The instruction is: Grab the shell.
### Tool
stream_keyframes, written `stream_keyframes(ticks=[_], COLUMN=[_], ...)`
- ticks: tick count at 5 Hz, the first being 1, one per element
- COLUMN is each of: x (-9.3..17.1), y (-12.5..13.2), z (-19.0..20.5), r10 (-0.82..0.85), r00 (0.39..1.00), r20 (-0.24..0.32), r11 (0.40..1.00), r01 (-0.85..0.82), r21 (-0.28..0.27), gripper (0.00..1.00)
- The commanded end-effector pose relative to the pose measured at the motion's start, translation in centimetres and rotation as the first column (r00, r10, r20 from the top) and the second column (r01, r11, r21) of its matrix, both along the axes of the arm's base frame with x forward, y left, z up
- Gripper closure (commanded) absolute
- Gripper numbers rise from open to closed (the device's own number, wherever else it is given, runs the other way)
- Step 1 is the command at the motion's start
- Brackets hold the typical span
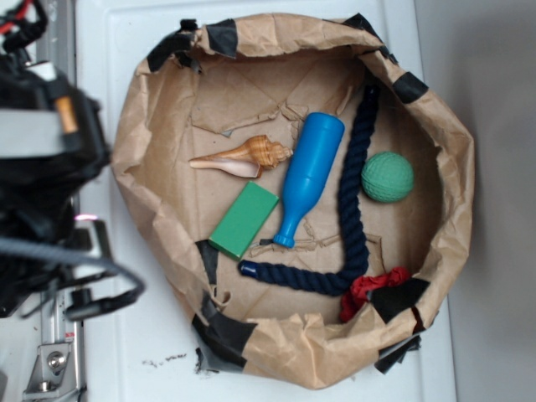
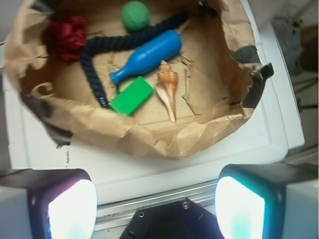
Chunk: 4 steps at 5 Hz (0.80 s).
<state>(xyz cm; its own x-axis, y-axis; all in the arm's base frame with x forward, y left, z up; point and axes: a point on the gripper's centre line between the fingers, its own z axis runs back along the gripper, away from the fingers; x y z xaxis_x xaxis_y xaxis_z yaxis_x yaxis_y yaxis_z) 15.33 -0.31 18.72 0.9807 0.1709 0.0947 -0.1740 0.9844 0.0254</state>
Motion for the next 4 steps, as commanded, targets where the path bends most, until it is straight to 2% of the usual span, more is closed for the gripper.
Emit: stream_keyframes(ticks=[1,2,3,4], x=[6.0,9.0,9.8,7.8], y=[0.1,0.0,0.7,1.8], z=[-1.7,-2.9,-7.6,-10.5], r10=[-0.123,-0.304,-0.47,-0.529], r00=[0.992,0.952,0.883,0.849], r20=[0.028,0.008,-0.008,-0.02], r11=[0.992,0.952,0.882,0.846], r01=[0.123,0.305,0.47,0.529], r21=[0.001,-0.014,0.041,0.07], gripper=[0.0,0.0,0.0,0.0])
